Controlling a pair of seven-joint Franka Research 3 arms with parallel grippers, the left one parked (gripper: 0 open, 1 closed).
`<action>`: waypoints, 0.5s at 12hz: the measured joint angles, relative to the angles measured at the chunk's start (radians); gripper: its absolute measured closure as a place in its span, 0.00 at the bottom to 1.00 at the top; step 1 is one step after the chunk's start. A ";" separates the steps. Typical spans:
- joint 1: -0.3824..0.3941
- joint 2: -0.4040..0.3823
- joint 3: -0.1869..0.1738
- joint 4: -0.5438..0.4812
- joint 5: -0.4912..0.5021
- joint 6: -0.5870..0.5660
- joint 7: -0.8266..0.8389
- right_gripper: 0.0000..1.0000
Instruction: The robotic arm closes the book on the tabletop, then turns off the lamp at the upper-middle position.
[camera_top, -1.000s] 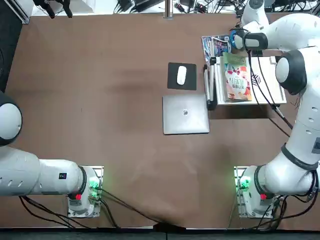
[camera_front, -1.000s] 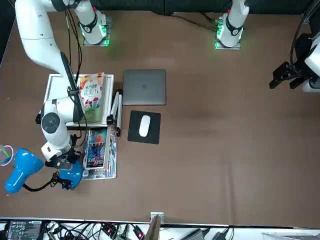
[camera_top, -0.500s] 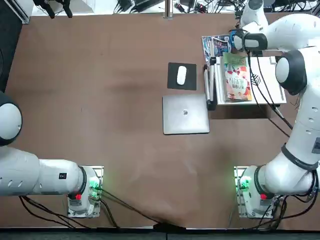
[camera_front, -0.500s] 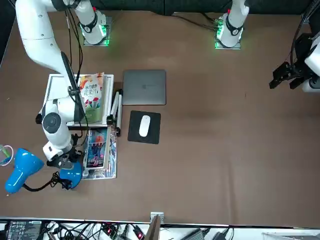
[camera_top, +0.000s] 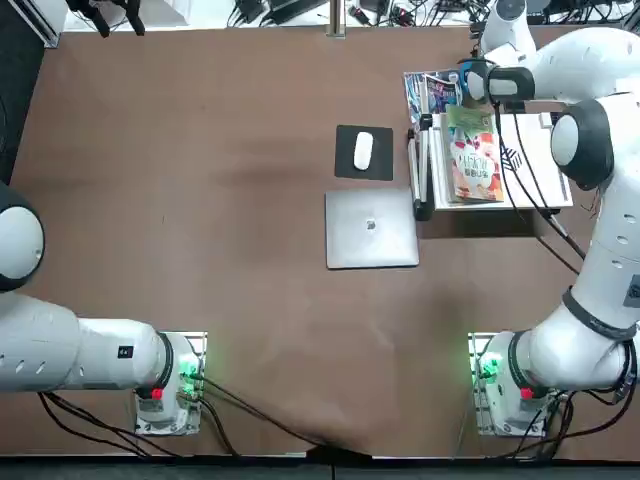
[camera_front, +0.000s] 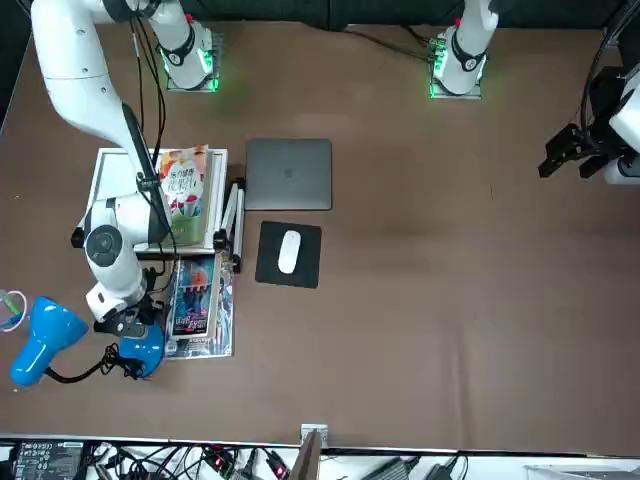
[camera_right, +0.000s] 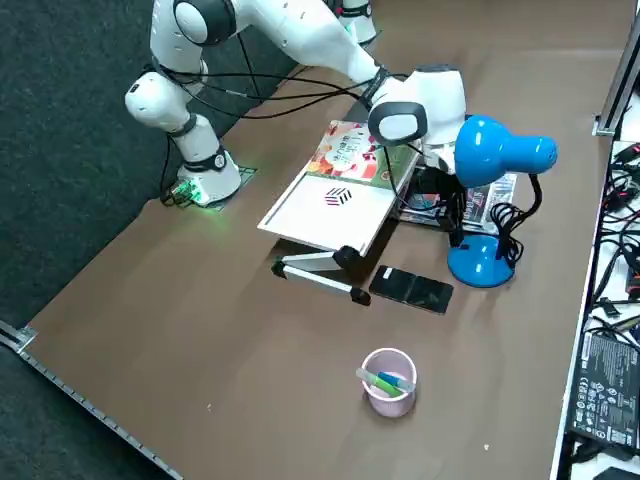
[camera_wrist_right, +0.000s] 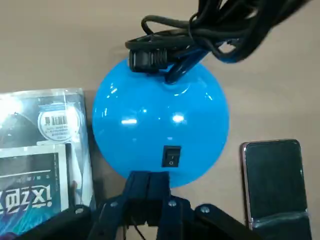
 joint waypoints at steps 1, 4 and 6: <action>0.000 0.000 0.001 0.000 0.000 -0.001 0.000 0.99; 0.000 0.001 0.010 -0.002 0.008 -0.006 0.003 0.99; 0.000 0.005 0.028 -0.003 0.012 -0.006 0.003 0.99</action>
